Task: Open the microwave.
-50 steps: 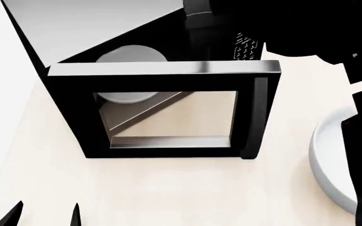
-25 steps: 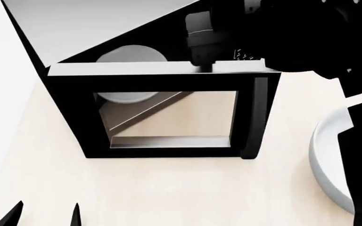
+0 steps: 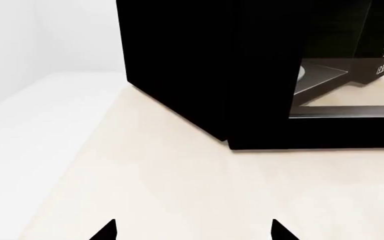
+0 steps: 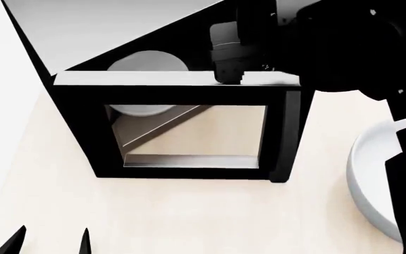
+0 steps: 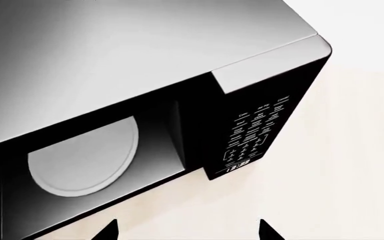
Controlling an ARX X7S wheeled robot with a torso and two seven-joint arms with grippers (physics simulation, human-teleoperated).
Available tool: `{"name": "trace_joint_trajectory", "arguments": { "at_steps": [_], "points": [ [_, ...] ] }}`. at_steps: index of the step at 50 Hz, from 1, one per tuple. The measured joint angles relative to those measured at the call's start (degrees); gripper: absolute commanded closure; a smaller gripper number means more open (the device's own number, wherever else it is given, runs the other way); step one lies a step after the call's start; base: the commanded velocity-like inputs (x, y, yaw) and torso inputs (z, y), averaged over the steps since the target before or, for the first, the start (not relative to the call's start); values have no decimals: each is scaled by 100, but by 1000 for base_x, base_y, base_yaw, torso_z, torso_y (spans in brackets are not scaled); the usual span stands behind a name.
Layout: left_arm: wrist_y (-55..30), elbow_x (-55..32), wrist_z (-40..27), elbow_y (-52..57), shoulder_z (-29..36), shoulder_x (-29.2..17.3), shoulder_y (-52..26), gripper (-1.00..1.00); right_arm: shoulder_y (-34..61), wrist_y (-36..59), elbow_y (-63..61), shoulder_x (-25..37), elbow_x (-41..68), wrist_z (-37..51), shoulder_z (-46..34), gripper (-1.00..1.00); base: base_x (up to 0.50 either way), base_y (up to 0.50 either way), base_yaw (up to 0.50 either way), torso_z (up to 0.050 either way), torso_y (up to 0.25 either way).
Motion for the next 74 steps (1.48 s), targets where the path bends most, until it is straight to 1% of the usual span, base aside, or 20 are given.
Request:
{"name": "trace_joint_trajectory", "arguments": {
  "at_steps": [9, 27, 48, 61, 74],
  "points": [
    [2, -10, -9, -8, 11, -6, -7, -100, -153, 82, -285, 96, 160, 216, 173, -100, 0, 0, 0, -2, -4],
    [10, -24, -26, -6, 29, -23, -11, -100, -553, 415, -1075, 321, 810, 1021, 665, -100, 0, 0, 0, -2, -4],
    [13, -43, -45, -4, 52, -43, -18, -100, -1180, 826, -2338, 586, 2202, 2440, 1233, -100, 0, 0, 0, -2, -4],
    [22, -48, -63, -9, 70, -49, -26, -100, -1569, 794, -3002, 710, 3019, 3054, 1423, -100, 0, 0, 0, -2, -5],
    [18, -58, -79, -13, 86, -54, -35, -100, -1908, 655, -3543, 775, 3733, 3427, 1481, -100, 0, 0, 0, -2, -4]
  ]
}}
